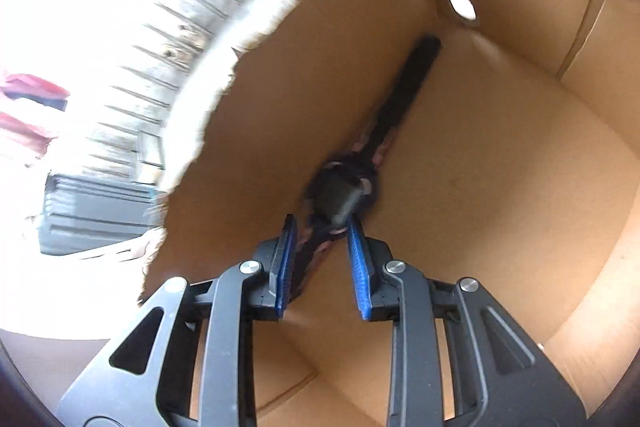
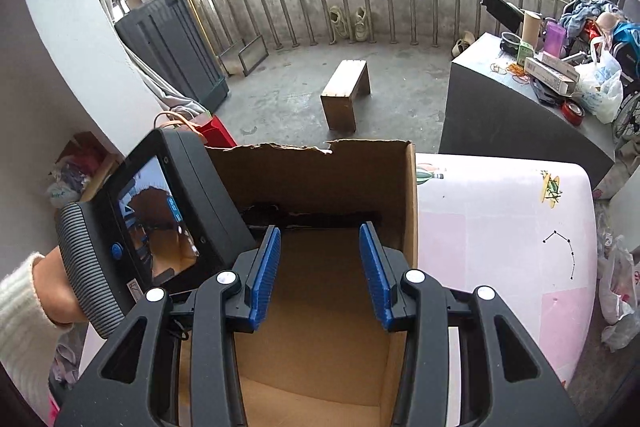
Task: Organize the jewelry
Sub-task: 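Withdraw both tools from the box toward the bead string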
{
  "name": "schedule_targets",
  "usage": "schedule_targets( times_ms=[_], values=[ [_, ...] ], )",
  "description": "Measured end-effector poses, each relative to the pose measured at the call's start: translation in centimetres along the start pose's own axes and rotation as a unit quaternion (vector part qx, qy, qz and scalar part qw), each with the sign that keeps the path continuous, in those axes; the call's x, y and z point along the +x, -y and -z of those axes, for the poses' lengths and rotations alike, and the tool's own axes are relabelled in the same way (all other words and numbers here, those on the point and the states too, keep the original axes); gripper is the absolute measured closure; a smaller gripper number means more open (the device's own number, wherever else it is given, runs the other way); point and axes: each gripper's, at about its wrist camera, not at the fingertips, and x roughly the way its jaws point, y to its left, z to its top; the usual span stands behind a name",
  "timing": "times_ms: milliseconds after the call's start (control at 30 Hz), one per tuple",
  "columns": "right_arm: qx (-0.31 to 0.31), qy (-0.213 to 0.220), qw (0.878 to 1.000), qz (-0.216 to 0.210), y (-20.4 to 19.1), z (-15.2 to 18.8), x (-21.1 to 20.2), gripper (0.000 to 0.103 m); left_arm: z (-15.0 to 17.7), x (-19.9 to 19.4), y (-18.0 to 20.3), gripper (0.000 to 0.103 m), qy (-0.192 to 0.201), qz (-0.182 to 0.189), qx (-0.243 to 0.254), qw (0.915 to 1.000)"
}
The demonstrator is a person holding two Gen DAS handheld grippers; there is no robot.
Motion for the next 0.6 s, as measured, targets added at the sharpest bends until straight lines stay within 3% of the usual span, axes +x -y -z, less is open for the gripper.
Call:
schedule_targets(
  times_ms=[167,333,467,533,567,600],
  values=[
    [-0.021,0.030,0.999,-0.009,-2.1,2.0,-3.6,0.062,3.4,-8.0,-1.5,0.078,0.058,-0.030,-0.078,0.9948],
    [-0.059,0.067,0.996,-0.018,-4.7,5.7,-7.2,0.062,7.9,-14.6,-2.3,0.077,0.116,-0.009,-0.149,0.9819],
    [-0.089,0.087,0.992,-0.026,-7.1,9.3,-8.6,0.062,10.5,-18.0,-0.6,0.077,0.142,-0.001,-0.190,0.9715],
    [-0.109,0.089,0.990,-0.030,-8.2,11.4,-8.8,0.062,13.0,-18.4,0.9,0.077,0.173,0.005,-0.206,0.9632],
    [-0.116,0.089,0.989,-0.031,-8.7,12.3,-9.0,0.062,13.6,-21.4,1.1,0.077,0.186,0.004,-0.210,0.9598],
    [-0.124,0.087,0.988,-0.033,-9.1,13.3,-9.0,0.062,14.9,-21.5,1.8,0.077,0.198,0.000,-0.217,0.9559]
  ],
)
